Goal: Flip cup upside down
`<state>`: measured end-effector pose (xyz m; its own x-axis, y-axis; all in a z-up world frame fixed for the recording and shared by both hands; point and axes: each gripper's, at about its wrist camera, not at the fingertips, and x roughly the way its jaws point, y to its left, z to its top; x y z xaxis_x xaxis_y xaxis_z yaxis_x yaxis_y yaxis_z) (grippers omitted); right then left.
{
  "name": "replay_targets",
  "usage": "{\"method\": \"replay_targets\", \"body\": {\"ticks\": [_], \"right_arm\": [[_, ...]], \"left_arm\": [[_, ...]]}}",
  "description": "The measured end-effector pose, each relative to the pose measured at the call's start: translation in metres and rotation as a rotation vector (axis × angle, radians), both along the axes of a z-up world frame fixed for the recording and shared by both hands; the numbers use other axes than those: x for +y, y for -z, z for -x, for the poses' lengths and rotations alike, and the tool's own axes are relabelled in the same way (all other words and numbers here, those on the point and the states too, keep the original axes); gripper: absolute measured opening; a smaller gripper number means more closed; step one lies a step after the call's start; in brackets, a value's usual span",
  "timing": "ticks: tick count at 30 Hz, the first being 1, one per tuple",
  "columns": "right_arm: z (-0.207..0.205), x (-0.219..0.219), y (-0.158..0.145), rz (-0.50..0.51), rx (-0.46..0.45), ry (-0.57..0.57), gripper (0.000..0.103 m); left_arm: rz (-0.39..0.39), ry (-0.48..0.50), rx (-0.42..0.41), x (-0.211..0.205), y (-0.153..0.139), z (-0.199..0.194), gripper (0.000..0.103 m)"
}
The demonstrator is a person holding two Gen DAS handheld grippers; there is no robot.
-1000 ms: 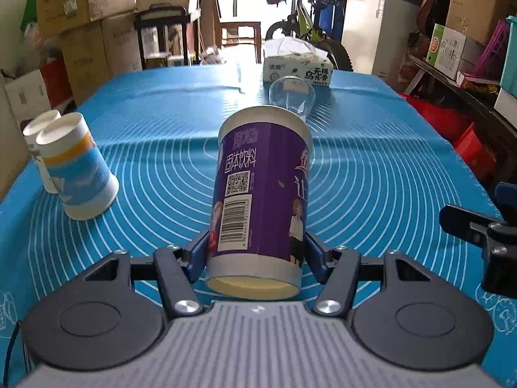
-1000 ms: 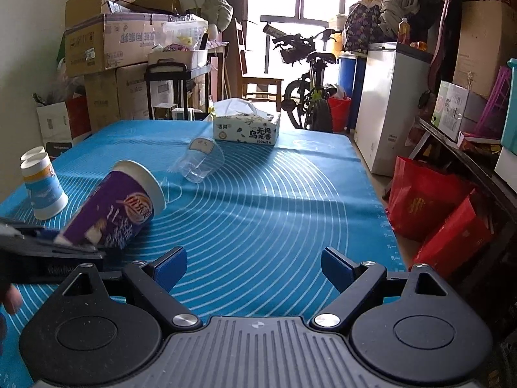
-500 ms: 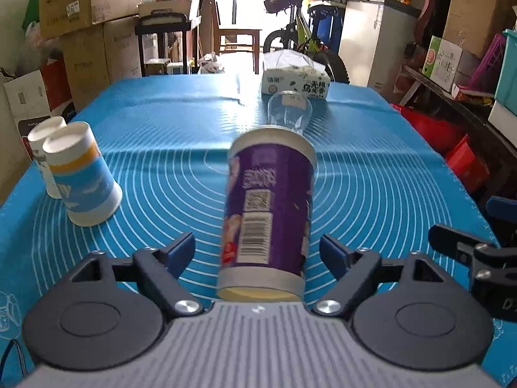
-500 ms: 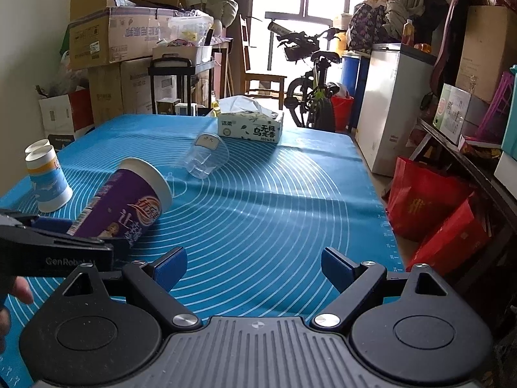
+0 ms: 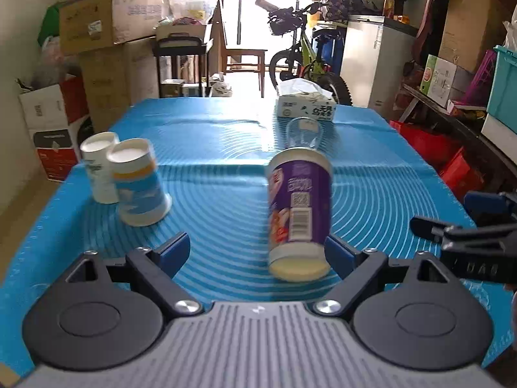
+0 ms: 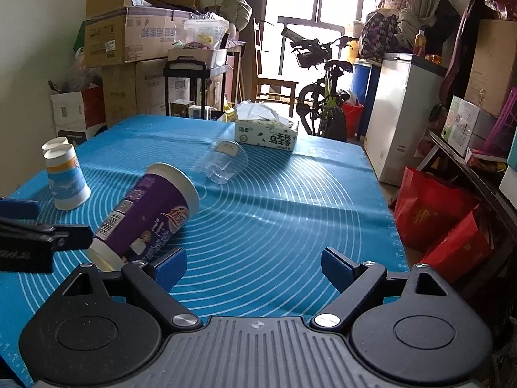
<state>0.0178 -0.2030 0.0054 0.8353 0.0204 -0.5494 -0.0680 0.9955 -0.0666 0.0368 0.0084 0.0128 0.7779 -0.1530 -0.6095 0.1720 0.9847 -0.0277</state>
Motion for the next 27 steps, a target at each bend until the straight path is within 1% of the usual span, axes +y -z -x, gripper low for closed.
{"method": "replay_targets", "body": {"ticks": [6, 11, 14, 27], "right_arm": [[0.02, 0.008, -0.007, -0.009, -0.005, -0.021, 0.091], [0.035, 0.012, -0.006, -0.023, 0.008, -0.03, 0.091], [0.042, 0.014, -0.005, -0.028, 0.015, -0.038, 0.091], [0.052, 0.022, -0.005, -0.026, 0.025, -0.067, 0.091]], "left_arm": [[-0.02, -0.004, 0.016, 0.016, 0.002, 0.02, 0.09], [-0.024, 0.0, 0.042, 0.026, 0.007, 0.033, 0.09], [-0.041, -0.006, 0.043, 0.029, 0.009, 0.039, 0.09], [-0.052, -0.016, 0.044, 0.037, 0.009, 0.051, 0.09]]}}
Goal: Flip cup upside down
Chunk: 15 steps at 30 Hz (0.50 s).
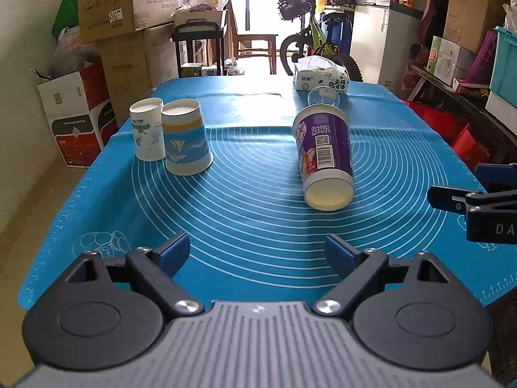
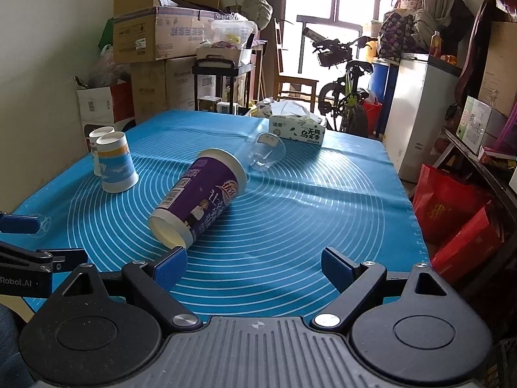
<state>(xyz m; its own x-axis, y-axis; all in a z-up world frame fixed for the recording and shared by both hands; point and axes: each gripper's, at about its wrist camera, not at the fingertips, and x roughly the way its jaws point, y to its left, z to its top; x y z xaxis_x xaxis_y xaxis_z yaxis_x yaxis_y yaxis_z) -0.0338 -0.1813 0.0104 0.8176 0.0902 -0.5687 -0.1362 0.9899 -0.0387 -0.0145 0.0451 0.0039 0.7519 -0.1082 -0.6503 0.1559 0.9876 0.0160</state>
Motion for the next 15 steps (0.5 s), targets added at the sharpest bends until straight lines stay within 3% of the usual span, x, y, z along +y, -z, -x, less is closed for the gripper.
{"method": "replay_targets", "body": {"ticks": [10, 13, 15], "right_arm": [[-0.002, 0.003, 0.002, 0.016, 0.004, -0.009, 0.091], [-0.008, 0.008, 0.0, 0.074, -0.002, -0.03, 0.091], [-0.016, 0.015, -0.004, 0.165, -0.01, -0.066, 0.091]], "left_arm": [[-0.011, -0.001, -0.01, 0.0, 0.0, 0.0, 0.09], [-0.011, -0.004, -0.006, 0.0, 0.0, -0.001, 0.09], [-0.012, -0.009, -0.004, 0.002, 0.002, -0.003, 0.09]]}}
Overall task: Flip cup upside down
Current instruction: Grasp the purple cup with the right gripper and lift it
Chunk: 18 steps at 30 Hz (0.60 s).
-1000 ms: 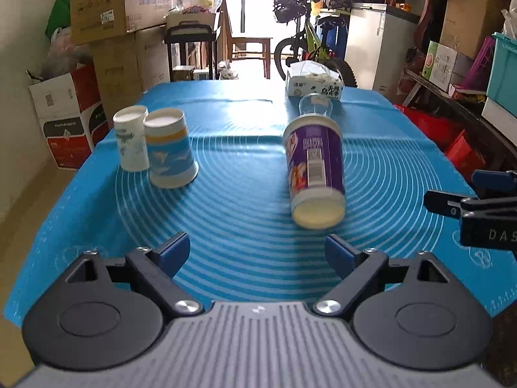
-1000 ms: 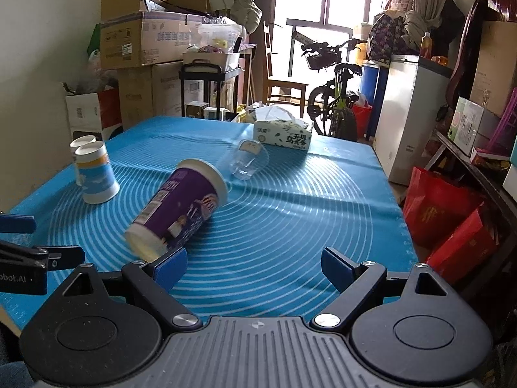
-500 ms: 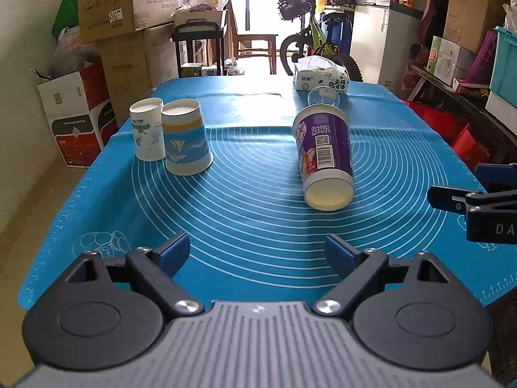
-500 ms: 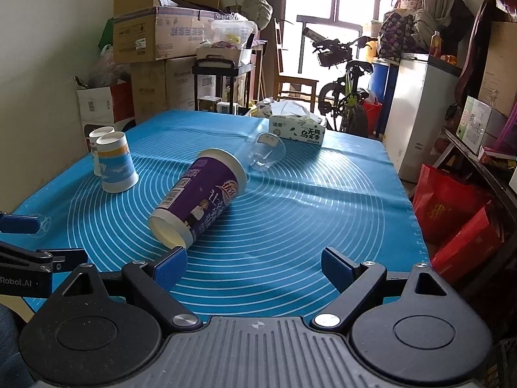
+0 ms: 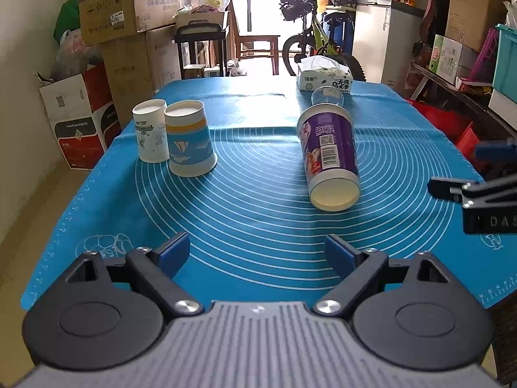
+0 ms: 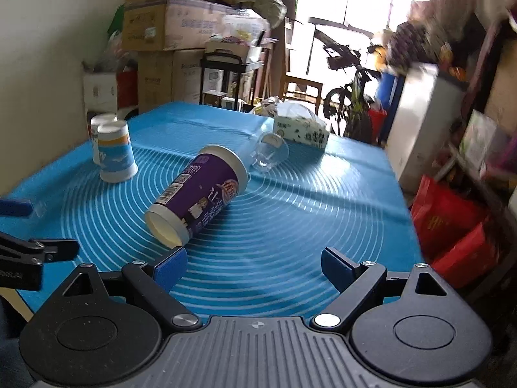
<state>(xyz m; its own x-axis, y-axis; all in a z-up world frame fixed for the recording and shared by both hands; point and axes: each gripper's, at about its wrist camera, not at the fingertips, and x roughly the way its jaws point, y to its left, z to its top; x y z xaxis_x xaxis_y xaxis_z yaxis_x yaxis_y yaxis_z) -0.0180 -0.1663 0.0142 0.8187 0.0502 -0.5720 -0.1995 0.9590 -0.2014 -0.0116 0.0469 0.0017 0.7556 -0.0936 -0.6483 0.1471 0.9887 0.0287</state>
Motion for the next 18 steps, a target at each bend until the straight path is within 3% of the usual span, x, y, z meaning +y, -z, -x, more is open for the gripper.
{"method": "replay_targets", "body": {"ticks": [8, 14, 18], "right_arm": [[-0.048, 0.053, -0.009, 0.503, -0.034, -0.24, 0.093], [-0.065, 0.105, 0.021, 0.941, -0.044, -0.5, 0.095], [-0.065, 0.133, 0.043, 1.18, -0.047, -0.689, 0.097]], "left_arm": [[0.021, -0.029, 0.013, 0.013, 0.01, -0.011, 0.09], [0.013, -0.034, 0.009, 0.023, 0.016, -0.019, 0.09], [0.024, -0.043, 0.015, 0.032, 0.021, -0.025, 0.09]]}}
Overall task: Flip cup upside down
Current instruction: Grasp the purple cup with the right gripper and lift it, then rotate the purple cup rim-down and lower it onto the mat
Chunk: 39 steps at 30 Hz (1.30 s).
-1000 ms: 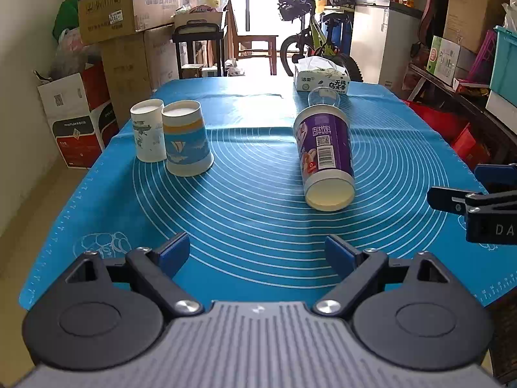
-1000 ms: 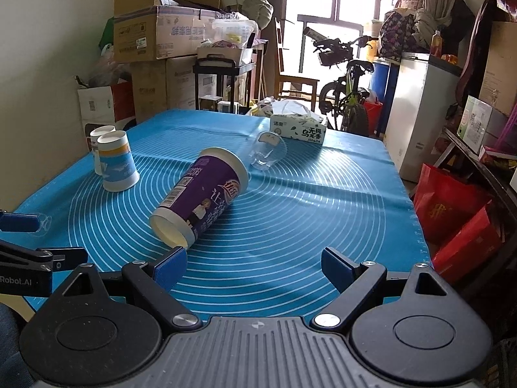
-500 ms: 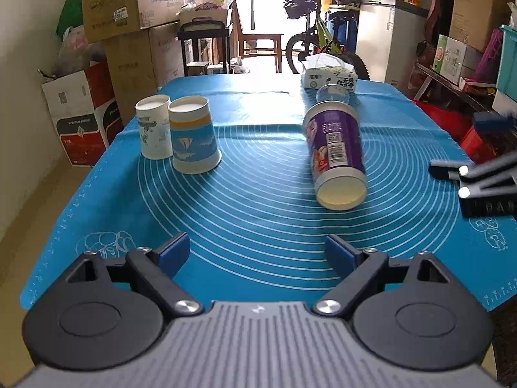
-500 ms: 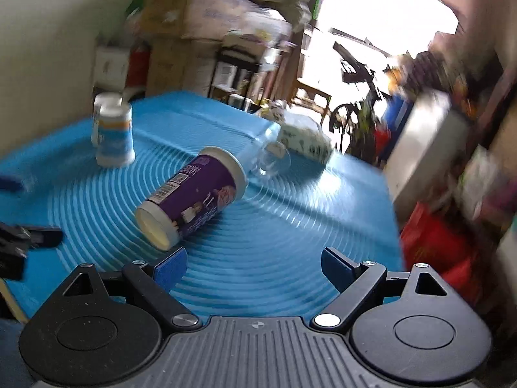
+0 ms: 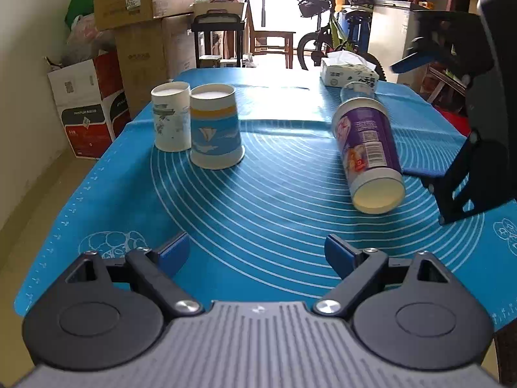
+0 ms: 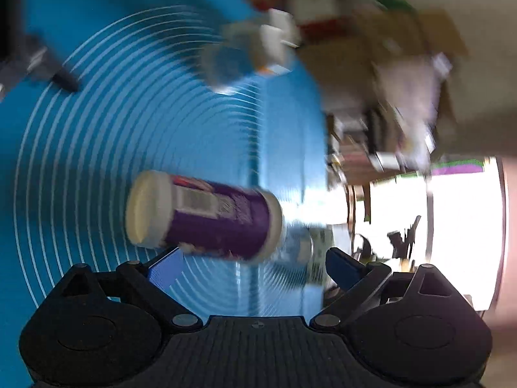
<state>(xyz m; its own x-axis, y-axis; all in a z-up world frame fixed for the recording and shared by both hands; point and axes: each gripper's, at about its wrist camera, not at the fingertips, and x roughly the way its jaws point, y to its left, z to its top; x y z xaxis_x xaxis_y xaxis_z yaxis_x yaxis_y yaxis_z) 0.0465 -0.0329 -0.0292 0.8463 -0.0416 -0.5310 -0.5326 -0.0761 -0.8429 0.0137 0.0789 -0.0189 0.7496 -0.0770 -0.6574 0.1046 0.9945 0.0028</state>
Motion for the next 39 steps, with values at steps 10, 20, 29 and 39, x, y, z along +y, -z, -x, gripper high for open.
{"method": "replay_targets", "body": {"ticks": [10, 20, 29, 39], "right_arm": [[-0.001, 0.021, 0.028, 0.462, -0.09, -0.349, 0.098], [0.012, 0.036, 0.019, 0.631, -0.07, -0.79, 0.103], [0.001, 0.037, 0.054, 0.762, -0.005, -0.862, 0.099], [-0.015, 0.04, 0.046, 0.603, 0.071, -0.713, 0.062]], "left_arm": [[0.017, -0.02, 0.021, 0.023, 0.011, -0.011, 0.09], [0.066, -0.073, 0.038, 0.047, 0.015, -0.013, 0.09], [0.082, -0.065, 0.031, 0.051, 0.015, -0.012, 0.09], [0.094, -0.057, 0.021, 0.05, 0.013, -0.011, 0.09]]}}
